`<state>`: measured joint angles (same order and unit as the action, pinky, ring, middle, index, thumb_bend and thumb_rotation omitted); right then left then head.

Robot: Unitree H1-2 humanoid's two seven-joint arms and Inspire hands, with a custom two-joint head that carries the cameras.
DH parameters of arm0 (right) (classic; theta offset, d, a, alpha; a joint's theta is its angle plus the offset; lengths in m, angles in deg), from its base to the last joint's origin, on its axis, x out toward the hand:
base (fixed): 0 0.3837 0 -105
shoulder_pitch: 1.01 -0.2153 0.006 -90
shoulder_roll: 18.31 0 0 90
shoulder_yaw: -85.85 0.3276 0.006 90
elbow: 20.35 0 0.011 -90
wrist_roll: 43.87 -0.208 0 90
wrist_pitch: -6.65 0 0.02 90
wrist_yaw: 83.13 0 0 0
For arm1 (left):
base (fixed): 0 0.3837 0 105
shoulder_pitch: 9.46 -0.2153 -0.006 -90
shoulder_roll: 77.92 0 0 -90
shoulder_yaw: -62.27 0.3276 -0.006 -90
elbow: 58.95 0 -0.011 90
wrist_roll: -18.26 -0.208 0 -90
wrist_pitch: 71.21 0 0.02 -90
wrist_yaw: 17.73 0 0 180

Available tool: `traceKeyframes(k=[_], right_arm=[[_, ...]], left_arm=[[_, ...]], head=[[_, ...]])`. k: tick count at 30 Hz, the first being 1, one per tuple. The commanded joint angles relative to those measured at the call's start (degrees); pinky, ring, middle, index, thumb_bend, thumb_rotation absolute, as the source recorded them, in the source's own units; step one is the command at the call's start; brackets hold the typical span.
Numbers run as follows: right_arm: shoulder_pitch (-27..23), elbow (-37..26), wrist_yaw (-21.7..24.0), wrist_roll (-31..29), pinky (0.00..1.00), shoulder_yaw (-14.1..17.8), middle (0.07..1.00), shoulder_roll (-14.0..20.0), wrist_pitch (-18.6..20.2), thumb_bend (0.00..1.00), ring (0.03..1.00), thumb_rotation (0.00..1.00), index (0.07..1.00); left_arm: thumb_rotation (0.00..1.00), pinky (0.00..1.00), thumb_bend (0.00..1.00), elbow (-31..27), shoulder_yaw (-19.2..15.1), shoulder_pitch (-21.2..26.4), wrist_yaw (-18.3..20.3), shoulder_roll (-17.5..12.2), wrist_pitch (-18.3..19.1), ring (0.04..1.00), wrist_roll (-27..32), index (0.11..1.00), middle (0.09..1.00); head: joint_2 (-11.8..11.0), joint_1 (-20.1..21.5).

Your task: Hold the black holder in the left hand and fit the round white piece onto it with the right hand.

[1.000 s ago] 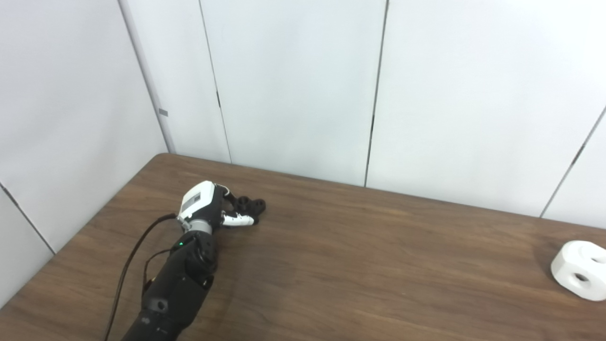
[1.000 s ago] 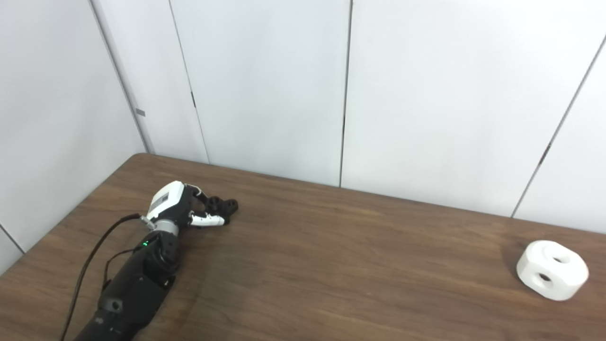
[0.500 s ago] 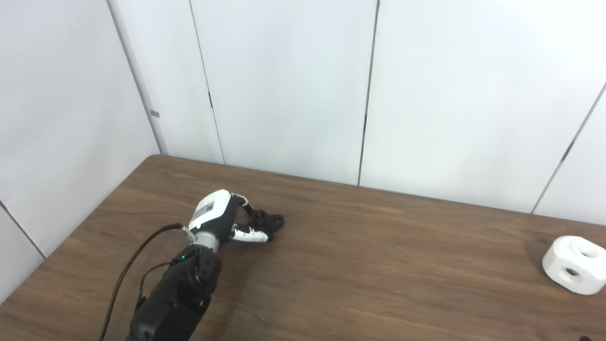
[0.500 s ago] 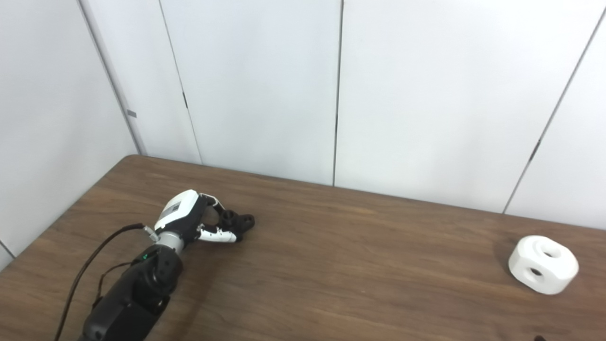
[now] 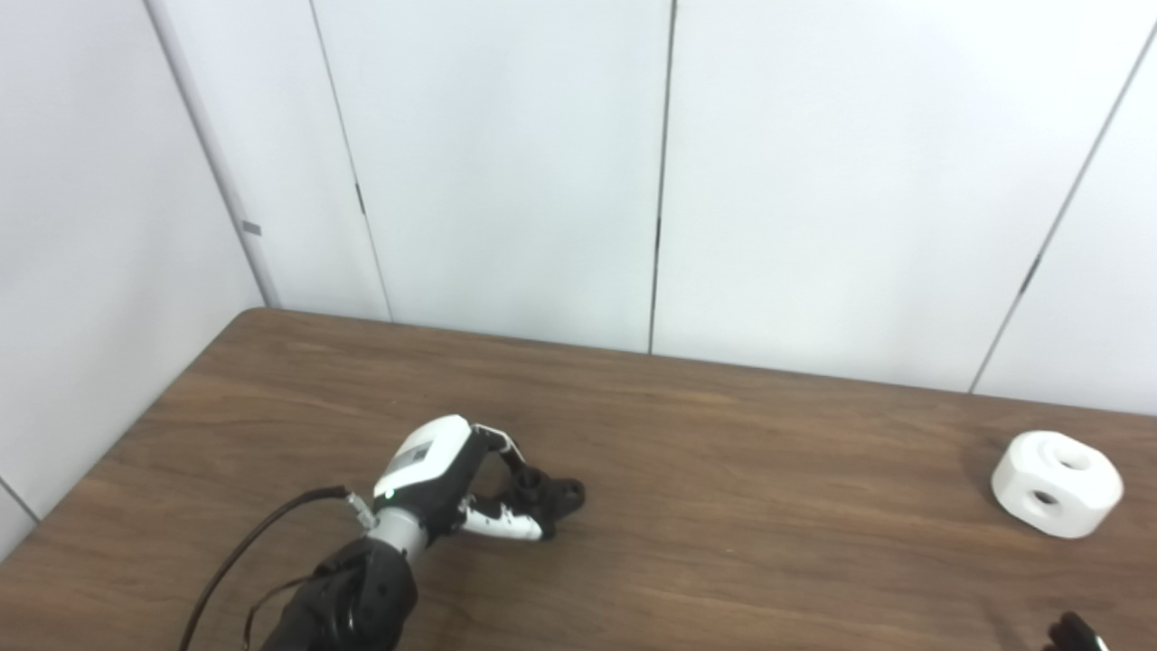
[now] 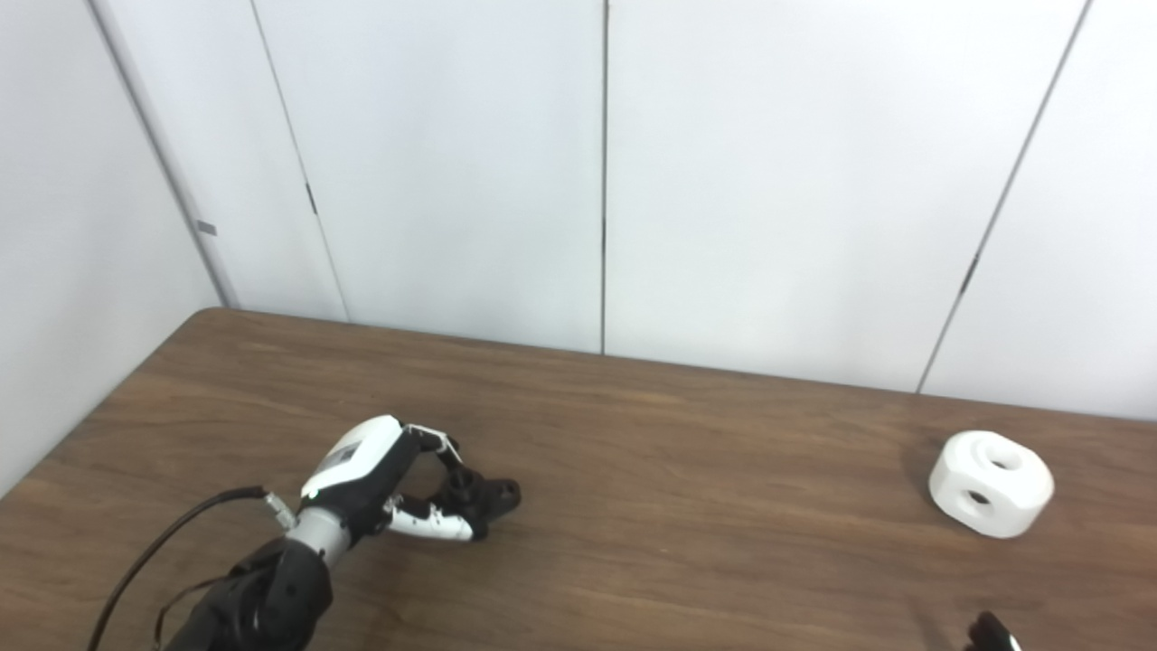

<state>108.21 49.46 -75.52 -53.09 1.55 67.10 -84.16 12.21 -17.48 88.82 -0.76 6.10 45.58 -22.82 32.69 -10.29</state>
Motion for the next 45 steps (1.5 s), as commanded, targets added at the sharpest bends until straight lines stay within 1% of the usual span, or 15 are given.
traceKeyframes(k=[1,4,7,8,9,13,14,16,17,19,23,27,29,35,45], right_arm=[[-0.60,-1.56,-0.45,0.82,0.91,-0.60,0.968,-0.47,0.86,0.58,0.971,1.00,0.948],[-1.02,-1.48,-0.84,1.49,0.89,-0.88,0.954,-0.69,0.92,0.59,0.956,1.00,0.936],[-1.47,-1.33,-1.14,2.25,0.88,-1.20,0.949,-0.83,0.75,0.63,0.950,1.00,0.931],[-1.52,-1.32,-1.21,2.41,0.88,-1.23,0.945,-0.85,0.68,0.64,0.945,1.00,0.927],[-1.61,-1.45,-1.32,2.70,0.87,-1.32,0.941,-0.94,0.69,0.66,0.940,1.00,0.923],[-1.95,-2.11,-1.79,3.49,0.84,-1.65,0.921,-1.37,0.76,0.68,0.918,1.00,0.902],[-2.00,-2.55,-2.00,3.79,0.84,-1.72,0.919,-1.54,1.21,0.69,0.916,1.00,0.897],[-2.17,-3.64,-2.36,4.50,0.84,-1.89,0.918,-1.97,2.38,0.69,0.915,1.00,0.892],[-2.26,-3.99,-2.45,4.76,0.84,-1.94,0.919,-2.11,2.72,0.69,0.915,0.99,0.896],[-2.54,-5.37,-2.78,5.70,0.83,-2.26,0.916,-2.49,4.34,0.70,0.912,1.00,0.897],[-2.89,-8.36,-3.19,5.97,0.84,-2.69,0.920,-3.17,7.92,0.69,0.918,1.00,0.906],[-2.99,-10.29,-3.57,5.94,0.85,-2.75,0.922,-3.35,10.17,0.67,0.919,1.00,0.907],[-3.11,-10.88,-3.70,5.93,0.85,-2.72,0.919,-3.19,10.64,0.66,0.917,1.00,0.904],[-3.56,-12.17,-3.74,5.36,0.84,-2.50,0.916,-2.88,11.88,0.66,0.915,1.00,0.899],[-4.17,-14.48,-3.88,4.70,0.85,-1.50,0.927,-2.36,14.59,0.68,0.929,1.00,0.902]], left_arm=[[0.06,1.00,0.52,-3.33,1.12,-0.05,0.10,0.93,-0.74,0.916,-0.90,0.488,0.811],[0.05,1.00,0.52,-5.90,3.50,-1.72,0.15,2.14,-1.60,0.918,-2.06,0.487,0.807],[0.05,1.00,0.52,-7.99,5.82,-3.19,0.36,3.09,-2.87,0.913,-4.24,0.487,0.804],[0.05,1.00,0.52,-8.64,6.75,-3.75,0.44,3.50,-3.35,0.910,-5.19,0.487,0.803],[0.05,1.00,0.52,-9.25,7.68,-4.28,0.54,3.77,-3.94,0.908,-6.08,0.487,0.802],[0.05,0.99,0.52,-10.91,10.74,-6.59,0.40,4.93,-6.61,0.895,-8.90,0.486,0.797],[0.05,0.99,0.52,-11.30,11.48,-7.19,0.51,5.20,-7.24,0.894,-9.66,0.486,0.795],[0.05,1.00,0.52,-12.26,12.49,-8.20,1.57,5.56,-7.90,0.896,-11.07,0.486,0.795],[0.05,1.00,0.52,-12.62,12.73,-8.52,2.12,5.69,-8.08,0.902,-11.58,0.487,0.799],[0.05,1.00,0.52,-12.92,14.50,-9.71,3.25,5.89,-9.45,0.907,-14.10,0.487,0.803],[0.05,1.00,0.52,-11.06,17.65,-12.43,2.24,6.68,-13.04,0.910,-17.62,0.487,0.800],[0.05,1.00,0.52,-9.32,18.23,-13.84,1.73,7.90,-14.84,0.905,-19.11,0.488,0.801],[0.05,1.00,0.52,-8.12,18.24,-14.28,1.26,8.63,-15.52,0.905,-19.43,0.488,0.803],[0.05,1.00,0.52,-5.69,18.45,-15.42,-0.38,10.13,-17.09,0.904,-19.73,0.488,0.801],[0.05,1.00,0.52,-2.95,18.00,-16.48,-3.17,11.10,-18.54,0.902,-19.02,0.488,0.808]], head=[[0.58,0.73],[1.48,2.18],[2.88,4.10],[2.88,4.10],[3.73,5.35],[5.55,7.60],[5.73,7.79],[7.24,9.35],[7.24,9.35],[8.23,10.44],[9.66,11.03],[10.66,11.14],[11.64,11.28],[13.12,11.57],[14.15,12.18]])
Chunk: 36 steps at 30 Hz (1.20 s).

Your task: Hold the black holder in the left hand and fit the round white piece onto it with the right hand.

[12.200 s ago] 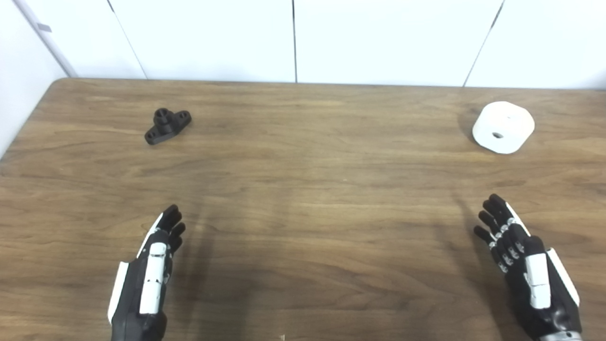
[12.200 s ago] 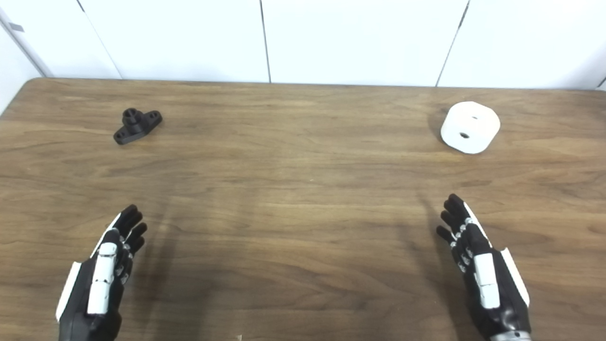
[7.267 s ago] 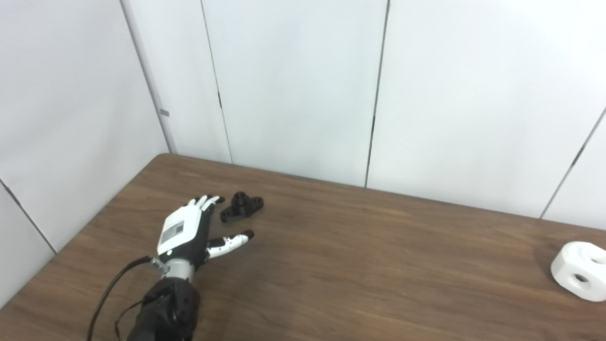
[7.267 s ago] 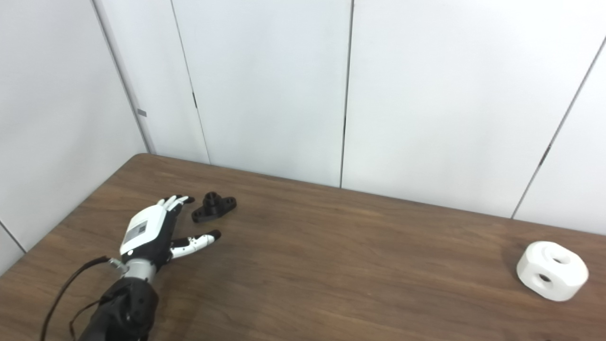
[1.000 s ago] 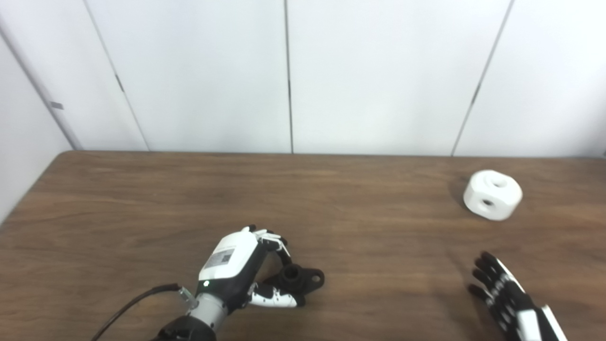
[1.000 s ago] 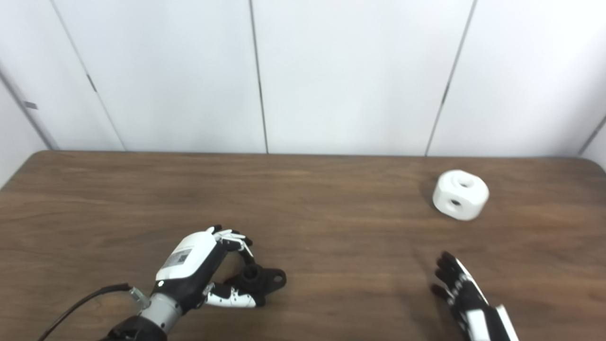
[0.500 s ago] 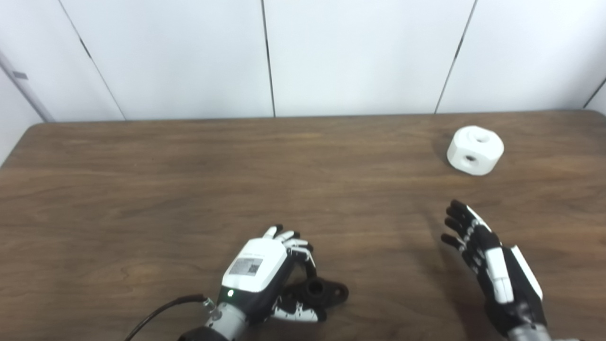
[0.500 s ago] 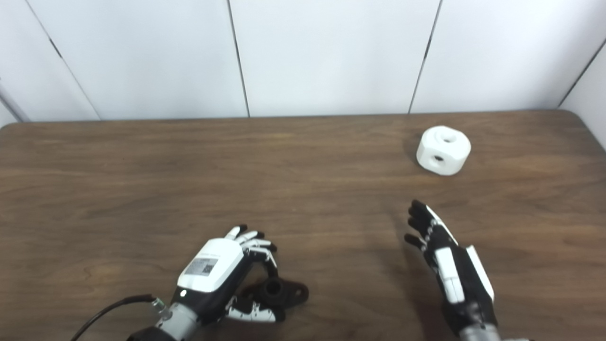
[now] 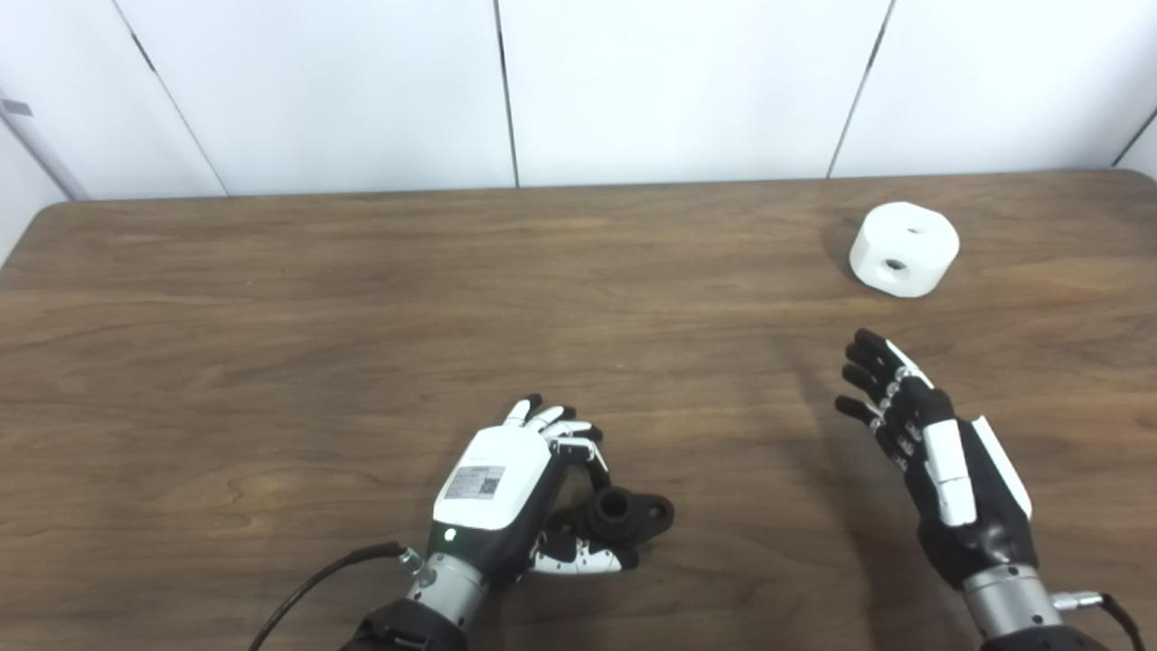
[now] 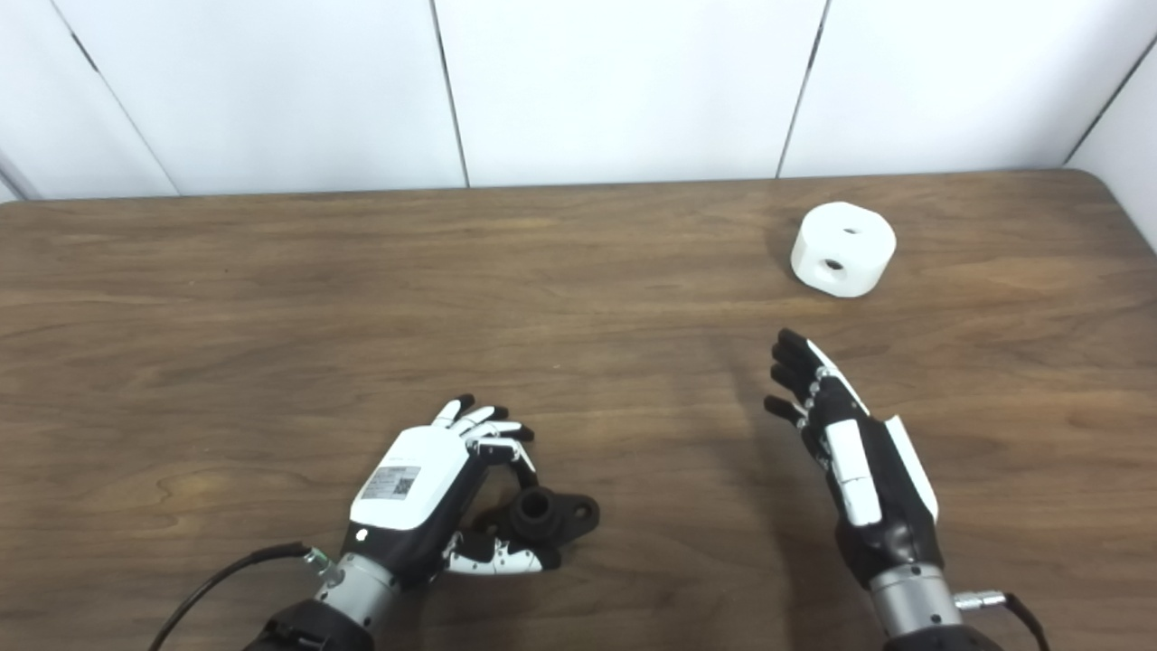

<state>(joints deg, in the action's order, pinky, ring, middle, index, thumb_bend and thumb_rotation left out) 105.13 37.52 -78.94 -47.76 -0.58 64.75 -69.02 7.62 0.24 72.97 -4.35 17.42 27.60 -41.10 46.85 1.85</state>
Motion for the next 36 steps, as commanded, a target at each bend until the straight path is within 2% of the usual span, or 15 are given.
traceKeyframes(k=[1,6,10,14,17,24,27,28,29,31,34,36], right_arm=[[-1.20,-2.66,-0.57,-0.68,0.85,0.88,0.926,-0.01,-0.43,0.68,0.928,1.00,0.901],[-1.83,-3.13,-1.05,-0.05,0.86,1.88,0.919,0.23,-0.09,0.66,0.927,0.98,0.901],[-3.54,-3.48,-1.12,1.69,0.87,2.55,0.931,1.43,0.55,0.62,0.936,0.95,0.913],[-6.08,-3.87,-1.32,2.13,0.91,3.71,0.938,2.33,2.47,0.59,0.949,0.80,0.915],[-7.90,-3.82,-1.78,1.86,0.91,4.88,0.932,2.75,3.51,0.58,0.946,0.73,0.914],[-11.24,-4.06,-1.35,3.12,0.98,6.08,0.951,5.51,6.18,0.57,0.979,0.77,0.920],[-12.36,-3.68,-1.48,5.18,1.00,5.80,0.954,6.73,6.61,0.57,0.986,0.75,0.925],[-12.85,-3.38,-1.85,8.33,1.00,5.14,0.954,7.61,6.40,0.57,0.986,0.75,0.925],[-13.35,-2.80,-2.05,11.45,0.94,4.49,0.938,8.67,5.71,0.60,0.959,0.75,0.919],[-14.33,-1.71,-2.13,16.08,0.92,3.57,0.934,10.19,4.84,0.62,0.943,0.73,0.924],[-16.49,0.38,-1.99,20.49,0.90,2.77,0.942,12.41,4.37,0.66,0.931,0.63,0.936],[-18.52,2.39,-1.88,21.52,0.88,2.82,0.945,13.70,3.43,0.70,0.932,0.52,0.935]], left_arm=[[0.05,1.00,0.52,1.89,0.22,-0.70,0.21,-0.18,-0.65,0.904,-0.69,0.488,0.810],[0.05,1.00,0.52,2.91,-0.65,-0.78,-0.64,-0.39,-1.02,0.903,-0.36,0.488,0.813],[0.05,1.00,0.52,2.99,-1.53,-0.87,-0.72,-1.11,-1.61,0.906,0.45,0.488,0.812],[0.05,1.00,0.52,3.03,-2.44,-1.47,-1.21,-1.90,-2.65,0.900,1.70,0.488,0.806],[0.05,0.98,0.52,3.34,-3.36,-1.95,-1.39,-2.09,-3.16,0.897,3.17,0.487,0.803],[0.05,0.98,0.52,4.88,-4.35,-2.77,-1.76,-2.71,-4.17,0.900,4.75,0.487,0.810],[0.05,0.98,0.52,5.36,-4.63,-2.82,-2.44,-2.98,-4.91,0.904,4.97,0.487,0.813],[0.05,0.98,0.52,5.36,-4.65,-2.90,-2.55,-3.14,-5.08,0.905,4.90,0.487,0.814],[0.05,0.98,0.52,5.50,-4.66,-2.95,-2.85,-3.33,-5.40,0.905,4.92,0.487,0.814],[0.05,0.98,0.52,5.75,-4.64,-2.97,-3.18,-3.68,-5.85,0.900,4.92,0.487,0.811],[0.05,0.98,0.52,5.89,-4.68,-2.96,-3.15,-4.21,-6.34,0.896,4.94,0.487,0.809],[0.05,0.98,0.52,5.97,-4.81,-2.89,-3.05,-4.63,-6.69,0.892,4.74,0.487,0.808]], head=[[-0.02,0.03],[-0.10,0.23],[-0.40,2.52],[-0.84,4.01],[-1.07,4.69],[-2.25,6.85],[-3.47,8.54],[-4.14,9.66],[-4.54,10.40],[-4.77,11.60],[-5.25,13.58],[-5.62,14.84]])
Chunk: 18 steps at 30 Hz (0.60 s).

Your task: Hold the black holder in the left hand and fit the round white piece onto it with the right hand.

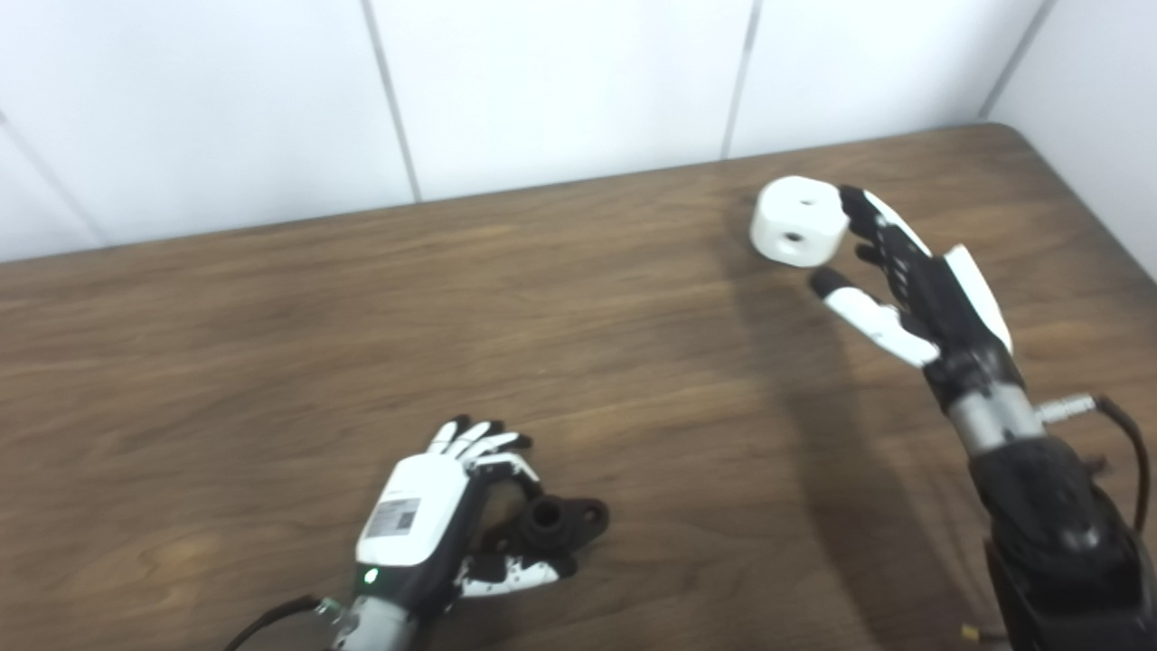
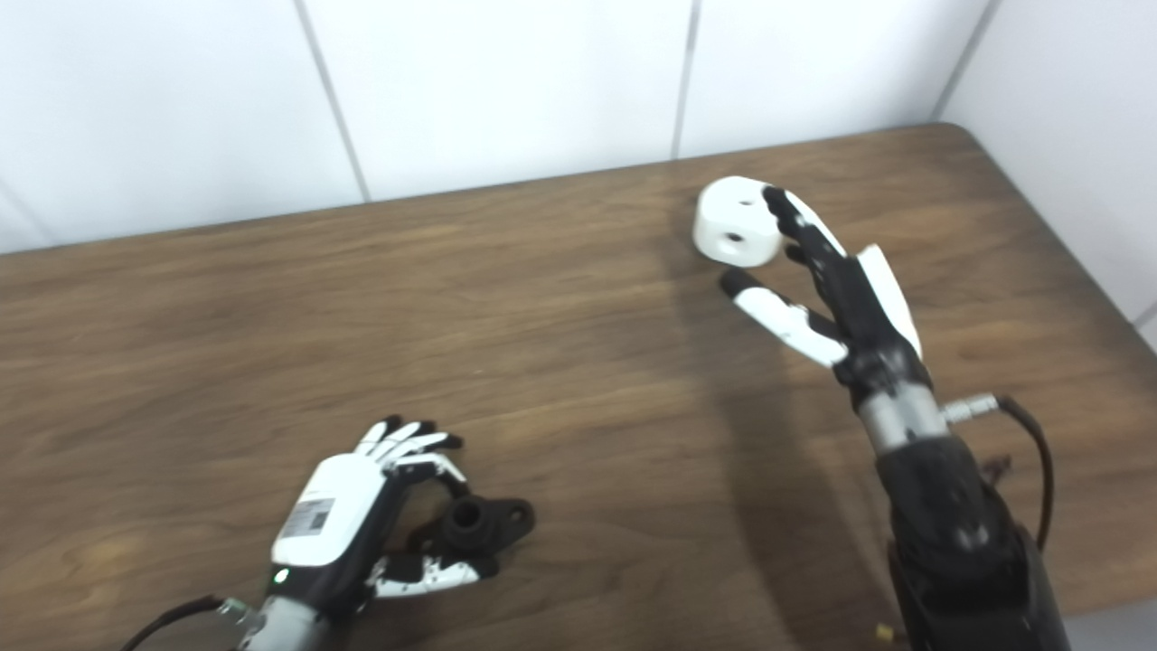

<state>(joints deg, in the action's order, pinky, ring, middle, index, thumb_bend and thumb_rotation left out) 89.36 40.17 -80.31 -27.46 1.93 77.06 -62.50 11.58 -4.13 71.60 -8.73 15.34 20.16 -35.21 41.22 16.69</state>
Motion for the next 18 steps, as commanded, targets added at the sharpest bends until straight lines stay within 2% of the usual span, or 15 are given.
traceKeyframes(k=[1,3,9,14,18], right_arm=[[-3.75,0.57,-0.42,1.73,0.88,0.35,0.944,2.01,-3.34,0.71,0.929,0.47,0.930],[-5.59,1.52,-0.04,3.30,0.91,0.13,0.950,3.07,-2.66,0.75,0.946,0.40,0.920],[-10.66,3.55,3.25,8.58,1.00,-1.72,0.965,6.73,1.50,0.80,0.997,0.36,0.922],[-14.65,5.87,5.97,13.70,0.97,-4.43,0.981,9.60,3.85,0.79,1.000,0.36,0.923],[-18.92,10.28,7.92,16.46,0.95,-5.72,0.988,10.84,5.48,0.79,1.000,0.34,0.915]], left_arm=[[0.05,0.98,0.52,2.02,-0.57,-1.51,1.45,-2.66,0.67,0.893,-1.18,0.487,0.808],[0.05,0.99,0.52,2.33,-0.95,-1.50,1.19,-2.86,0.24,0.896,-0.70,0.487,0.809],[0.05,0.97,0.52,2.96,-1.79,-1.44,0.67,-3.39,-0.51,0.895,0.12,0.486,0.807],[0.05,0.97,0.52,3.16,-2.48,-1.61,0.66,-3.80,-1.20,0.890,0.87,0.487,0.803],[0.05,0.96,0.52,3.34,-2.91,-1.69,0.36,-4.17,-1.76,0.886,1.08,0.487,0.802]], head=[[-0.08,0.18],[-0.72,1.51],[-1.89,4.48],[-2.57,6.24],[-3.14,7.27]])
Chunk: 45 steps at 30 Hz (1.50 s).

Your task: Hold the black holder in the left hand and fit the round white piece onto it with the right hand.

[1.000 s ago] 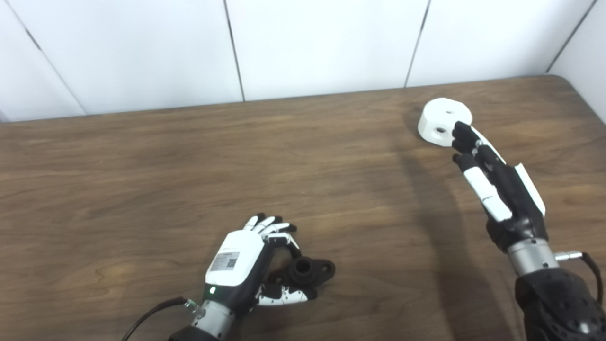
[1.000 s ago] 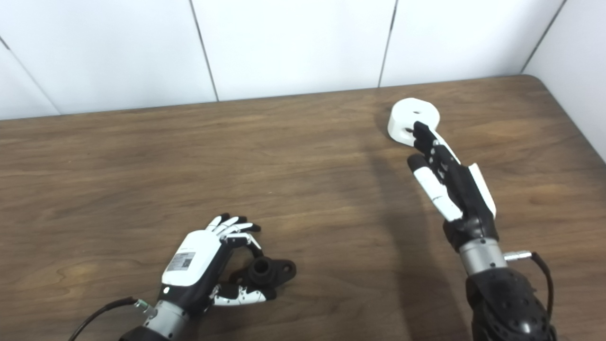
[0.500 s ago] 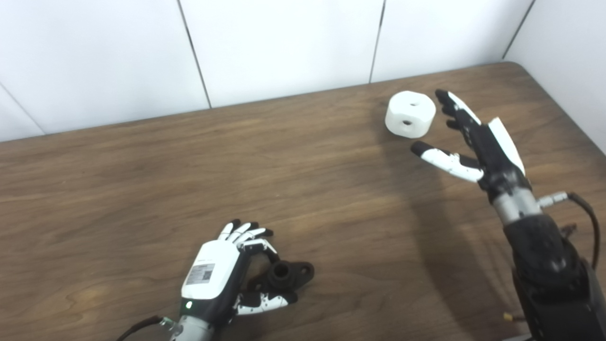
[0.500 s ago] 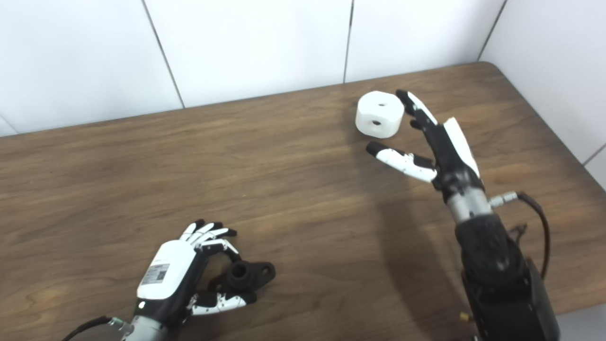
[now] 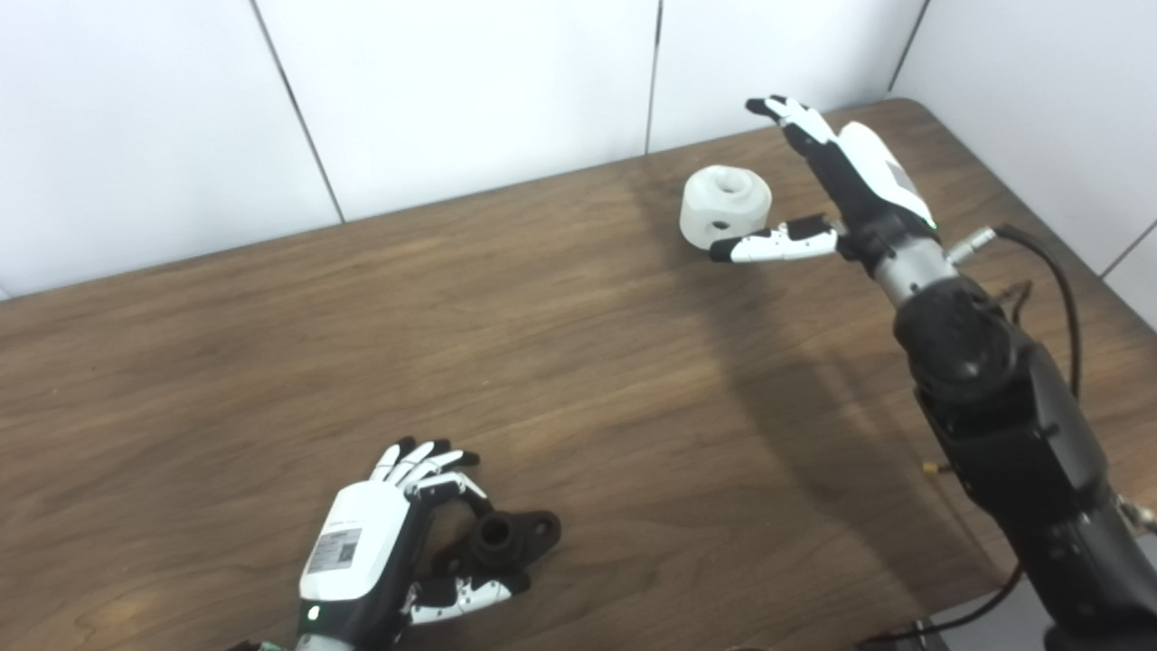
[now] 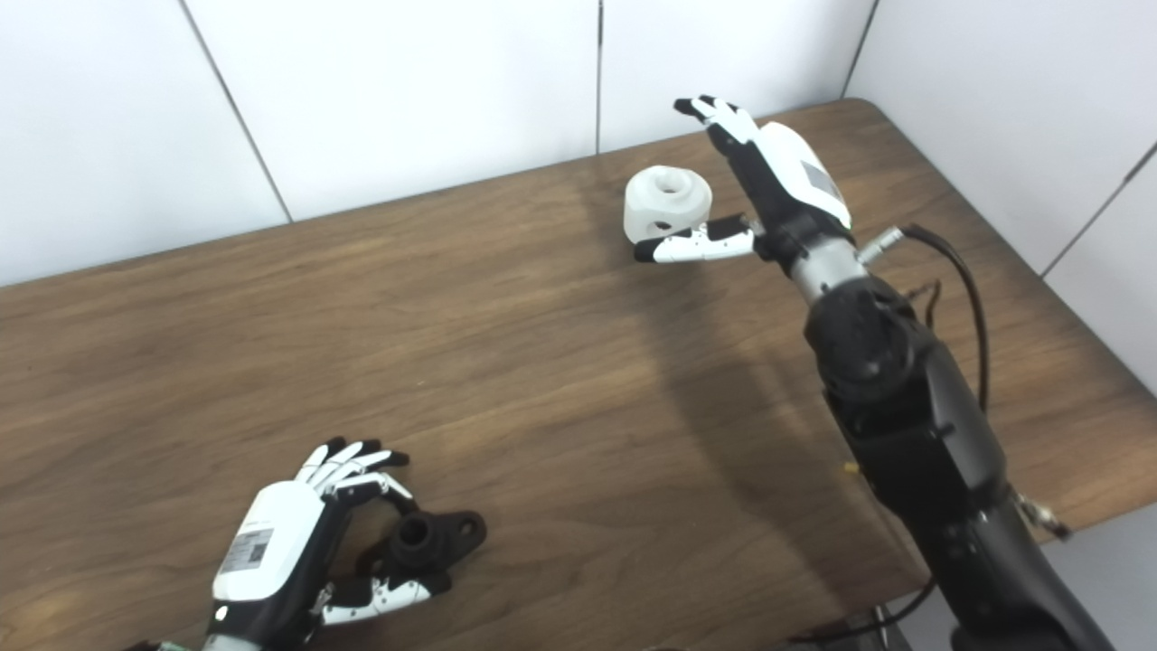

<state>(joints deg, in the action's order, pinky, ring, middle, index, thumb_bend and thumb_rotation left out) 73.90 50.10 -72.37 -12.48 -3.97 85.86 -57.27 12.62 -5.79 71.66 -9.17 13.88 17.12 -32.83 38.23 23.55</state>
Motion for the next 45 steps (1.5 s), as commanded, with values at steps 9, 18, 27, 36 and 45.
traceKeyframes(k=[9,18,27,36,45], right_arm=[[-9.85,10.36,1.96,4.85,0.95,-2.43,0.996,4.21,0.30,0.82,1.000,0.38,0.895],[-13.52,15.31,6.37,9.44,0.94,-5.24,0.991,3.85,0.76,0.86,1.000,0.38,0.869],[-14.34,18.65,8.20,11.04,0.96,-4.45,0.985,2.77,0.81,0.85,1.000,0.37,0.874],[-15.14,22.13,8.45,11.79,0.95,-4.71,0.980,2.95,0.75,0.83,1.000,0.36,0.863],[-16.32,24.68,8.99,12.12,0.95,-5.83,0.961,4.03,0.70,0.83,1.000,0.38,0.837]], left_arm=[[0.05,0.96,0.52,0.85,-1.90,-2.34,2.07,-3.06,1.55,0.885,-1.02,0.487,0.804],[0.05,0.95,0.52,0.69,-2.25,-2.52,1.98,-3.40,0.87,0.878,-0.51,0.486,0.800],[0.05,0.94,0.52,0.33,-2.16,-2.42,2.02,-3.16,0.87,0.868,-1.26,0.486,0.794],[0.05,0.93,0.52,0.13,-1.91,-2.51,1.69,-3.06,0.54,0.864,-2.10,0.486,0.790],[0.05,0.93,0.52,-0.41,-1.93,-2.80,1.88,-2.78,0.70,0.863,-2.45,0.486,0.789]], head=[[-0.74,1.41],[-1.49,2.60],[-2.00,2.51],[-2.37,2.07],[-2.46,1.77]])
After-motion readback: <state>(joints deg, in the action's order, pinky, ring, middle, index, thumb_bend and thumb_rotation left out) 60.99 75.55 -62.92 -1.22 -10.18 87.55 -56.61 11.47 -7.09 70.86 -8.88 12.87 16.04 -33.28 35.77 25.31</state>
